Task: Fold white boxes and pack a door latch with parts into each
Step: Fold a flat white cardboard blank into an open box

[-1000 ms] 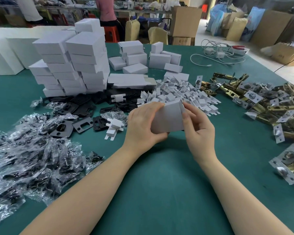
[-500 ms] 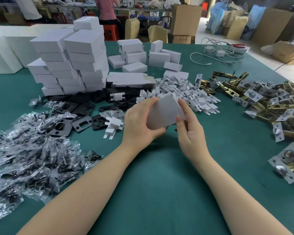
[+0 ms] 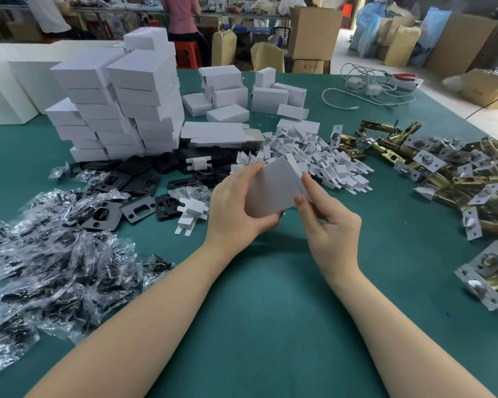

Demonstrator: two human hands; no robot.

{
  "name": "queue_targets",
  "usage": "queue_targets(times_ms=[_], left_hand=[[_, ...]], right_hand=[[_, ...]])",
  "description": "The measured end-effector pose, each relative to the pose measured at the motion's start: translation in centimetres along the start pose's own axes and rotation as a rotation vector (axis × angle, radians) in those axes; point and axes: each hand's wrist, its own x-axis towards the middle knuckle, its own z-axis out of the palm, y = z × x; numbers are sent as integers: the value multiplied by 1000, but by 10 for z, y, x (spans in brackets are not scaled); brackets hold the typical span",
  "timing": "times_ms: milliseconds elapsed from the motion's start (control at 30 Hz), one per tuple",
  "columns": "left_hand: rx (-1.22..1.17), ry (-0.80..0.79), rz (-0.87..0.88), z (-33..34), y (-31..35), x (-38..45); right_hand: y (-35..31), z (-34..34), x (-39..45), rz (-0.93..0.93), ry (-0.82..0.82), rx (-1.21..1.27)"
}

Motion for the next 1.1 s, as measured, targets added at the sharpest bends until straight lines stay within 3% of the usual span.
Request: queue_targets(times_ms=[400, 500, 600, 700, 833, 967, 1100], left_hand=[[-8, -2, -32, -2, 3, -1], [-1, 20, -21, -3, 3, 1], [28, -19, 100, -1, 7, 1], [59, -37, 142, -1, 8, 1], [189, 20, 155, -1, 8, -2], [383, 15, 253, 4, 14, -9], [494, 96, 366, 5, 15, -11]], right_hand=[[9, -4, 3, -117, -136, -120], [2, -2, 3, -28, -134, -54], [-1, 0, 4, -24, -114, -107], [0, -1, 7, 60, -223, -88], [5, -8, 6, -75, -345, -319], [5, -5, 8, -285, -353, -610], [7, -1, 4, -279, -315, -720]])
